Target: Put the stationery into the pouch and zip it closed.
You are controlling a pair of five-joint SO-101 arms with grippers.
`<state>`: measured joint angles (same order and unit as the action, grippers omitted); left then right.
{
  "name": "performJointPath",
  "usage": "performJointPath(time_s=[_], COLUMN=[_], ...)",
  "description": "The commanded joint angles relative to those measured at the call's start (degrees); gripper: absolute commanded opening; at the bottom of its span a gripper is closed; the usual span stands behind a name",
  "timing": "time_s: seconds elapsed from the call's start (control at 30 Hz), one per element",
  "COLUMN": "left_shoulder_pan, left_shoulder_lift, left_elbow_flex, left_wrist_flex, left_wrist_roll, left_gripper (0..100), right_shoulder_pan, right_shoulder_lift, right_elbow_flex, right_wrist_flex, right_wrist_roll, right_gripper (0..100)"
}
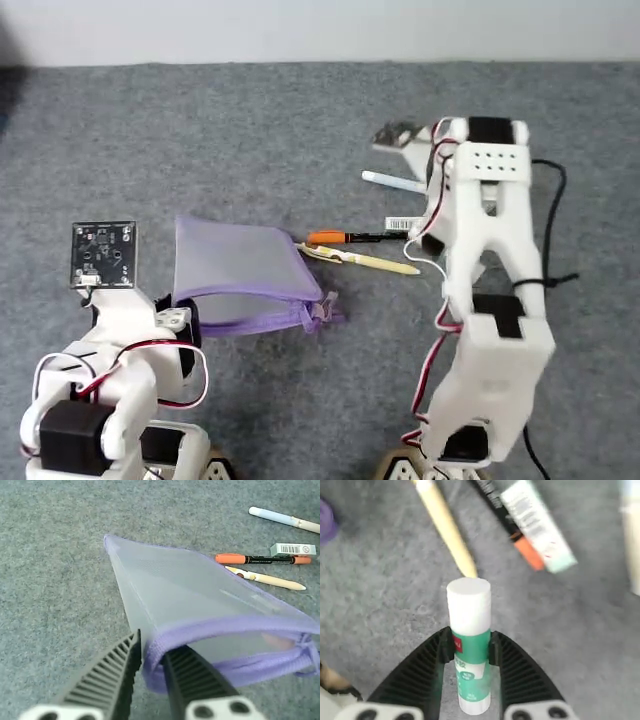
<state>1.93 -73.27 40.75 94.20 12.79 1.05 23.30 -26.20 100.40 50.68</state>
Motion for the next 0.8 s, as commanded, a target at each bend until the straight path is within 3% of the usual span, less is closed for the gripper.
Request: performJointPath(time_s=[0.0, 0.33, 0.6, 0.77], left_shoulder_pan=[-0.09, -0.09, -0.35, -0.35], left_shoulder_lift=[0.26, 0.26, 5.27, 12.84], left_elbow_flex=[-0.31, -0.31, -1.63, -6.73], left_wrist_flex=[0.09, 0.09, -0.70, -3.52], left_wrist_roll=[-0.09, 0.00, 0.00, 1.23], left_gripper=[3, 3, 3, 3], right_shoulder_pan=[-0.04, -6.73, -26.33, -37.76], right_shoulder_lift=[-11.12, -44.62, -68.70, -72.31], right_elbow_flex=[0.26, 26.02, 30.42, 32.35], right_wrist_flex=[2.51, 2.42, -4.53, -12.18], right_wrist_roll=[-5.71, -19.87, -42.73, -50.46], right_gripper=[0.8, 0.8, 0.8, 0.8])
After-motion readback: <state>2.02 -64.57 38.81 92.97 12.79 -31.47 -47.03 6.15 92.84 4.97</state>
